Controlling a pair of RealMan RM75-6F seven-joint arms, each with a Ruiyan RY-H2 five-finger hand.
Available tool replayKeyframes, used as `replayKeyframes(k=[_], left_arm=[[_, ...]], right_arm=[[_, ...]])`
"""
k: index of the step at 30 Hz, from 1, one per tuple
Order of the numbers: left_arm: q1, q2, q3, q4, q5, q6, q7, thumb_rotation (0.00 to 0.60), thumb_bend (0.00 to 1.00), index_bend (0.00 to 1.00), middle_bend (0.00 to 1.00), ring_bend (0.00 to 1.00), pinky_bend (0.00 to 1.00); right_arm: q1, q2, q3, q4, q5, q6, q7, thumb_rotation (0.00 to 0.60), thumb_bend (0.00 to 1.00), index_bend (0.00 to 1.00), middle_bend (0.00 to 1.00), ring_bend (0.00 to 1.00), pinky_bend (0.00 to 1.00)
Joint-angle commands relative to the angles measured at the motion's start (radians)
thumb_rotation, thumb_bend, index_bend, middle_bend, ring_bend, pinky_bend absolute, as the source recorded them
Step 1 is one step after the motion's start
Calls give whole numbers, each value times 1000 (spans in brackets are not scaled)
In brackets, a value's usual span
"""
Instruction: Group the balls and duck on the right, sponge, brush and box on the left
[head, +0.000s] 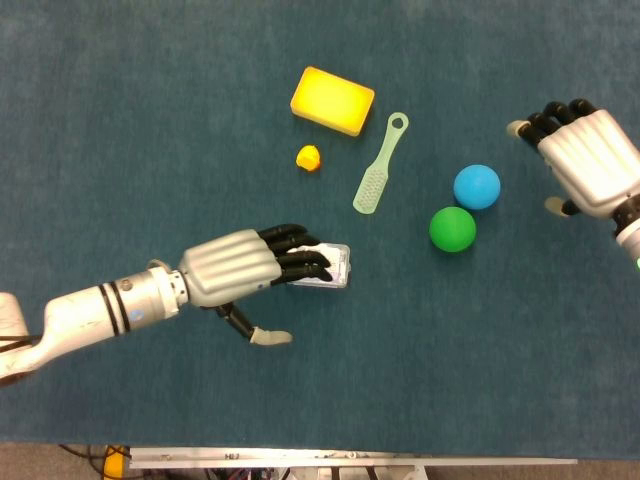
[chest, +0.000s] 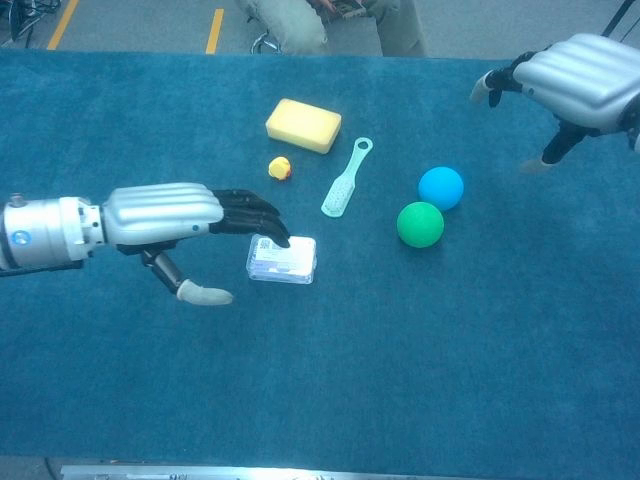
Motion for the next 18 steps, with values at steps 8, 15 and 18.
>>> replayKeyframes(k=[8,15,18], left_arm=[[-64,-100,12,64,-65,-81,-5,204,246,121,72,0,0],[-77,-155,25,111,-112,-122,33,169,246,120,59,0,0],[-80,-166,29,122,-131,-127,34,150,246,120,58,0,0]], right_arm=[[-6,-6,2,28,6,-7,21,600,36,247,333,235,288],[-9,-11,1,41,7,-11,28,600,36,248,333,236,288],[-10,-14,1,44,7,-11,27,600,36,247,333,235,288]])
